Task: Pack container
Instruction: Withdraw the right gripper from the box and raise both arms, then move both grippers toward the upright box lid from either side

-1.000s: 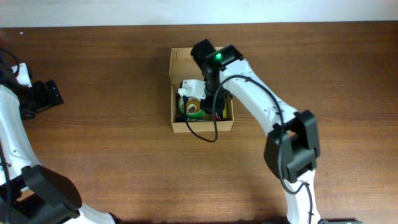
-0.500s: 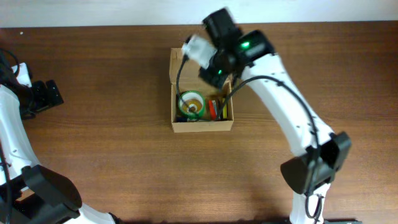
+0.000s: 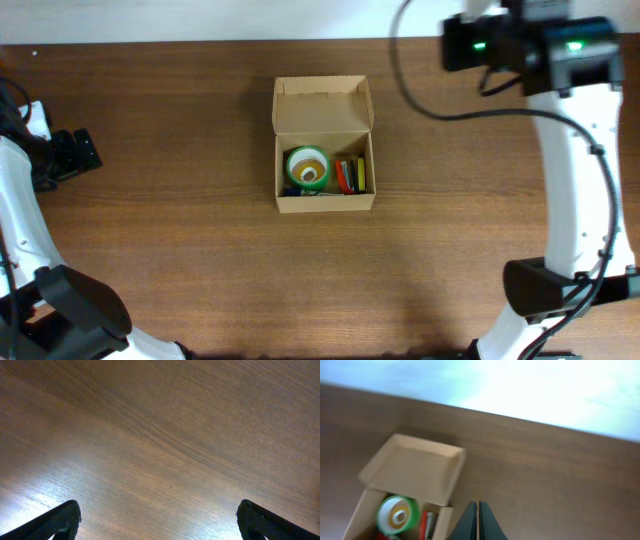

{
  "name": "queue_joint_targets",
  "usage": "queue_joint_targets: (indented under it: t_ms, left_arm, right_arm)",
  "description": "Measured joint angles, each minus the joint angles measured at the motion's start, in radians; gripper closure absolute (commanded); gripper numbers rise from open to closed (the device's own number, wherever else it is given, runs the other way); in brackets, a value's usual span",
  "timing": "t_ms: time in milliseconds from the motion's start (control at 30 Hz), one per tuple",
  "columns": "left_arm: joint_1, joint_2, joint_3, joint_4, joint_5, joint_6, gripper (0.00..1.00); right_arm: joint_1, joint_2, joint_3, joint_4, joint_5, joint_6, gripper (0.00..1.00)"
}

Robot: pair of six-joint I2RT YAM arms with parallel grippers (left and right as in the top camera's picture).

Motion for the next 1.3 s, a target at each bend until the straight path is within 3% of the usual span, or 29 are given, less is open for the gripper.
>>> queue_joint_targets:
  t_ms: [133, 267, 300, 333, 367, 500, 667, 733, 1000, 1100, 1300]
  left_arm:
    - [0.000, 0.000, 0.000, 0.074, 0.016, -0.002, 0.00]
    - [0.000, 0.000, 0.000, 0.147, 0.145, -0.012, 0.04]
    - [0.000, 0.000, 0.000, 0.158, 0.198, -0.013, 0.25]
    - [0.000, 0.000, 0.000, 0.169, 0.249, -0.014, 0.39]
    - [0.000, 0.000, -0.001, 0.188, 0.309, -0.021, 0.46]
    - [-0.023, 0.000, -0.001, 0.273, 0.487, -0.031, 0.48]
    - [-0.123, 0.021, -0.001, 0.386, 0.588, -0.150, 0.81]
    - [-0.171, 0.051, -0.001, 0.437, 0.621, -0.199, 0.90]
    - [-0.293, 0.302, 0.000, 0.799, 0.969, -0.407, 0.95]
    - [-0.306, 0.430, 0.000, 0.985, 1.110, -0.539, 0.97]
    - [-0.325, 0.613, -0.003, 1.071, 1.220, -0.698, 0.98]
  right_arm:
    - [-0.108, -0.001, 0.000, -0.034, 0.000, 0.062, 0.96]
    - [-0.195, -0.001, 0.000, -0.068, -0.011, 0.095, 0.96]
    - [-0.215, 0.000, 0.000, -0.080, -0.016, 0.101, 0.96]
    - [-0.230, 0.001, 0.000, -0.087, -0.020, 0.105, 0.96]
    - [-0.246, 0.005, 0.000, -0.092, -0.027, 0.108, 0.96]
    - [-0.282, 0.044, 0.000, -0.087, -0.063, 0.118, 0.96]
    - [-0.289, 0.170, 0.000, -0.055, -0.127, 0.120, 0.96]
    - [-0.289, 0.235, 0.000, -0.049, -0.163, 0.120, 0.96]
    - [-0.289, 0.490, -0.001, -0.041, -0.383, 0.121, 0.96]
    - [-0.285, 0.543, -0.001, -0.035, -0.457, 0.121, 0.96]
    - [-0.257, 0.598, -0.001, -0.033, -0.535, 0.121, 0.96]
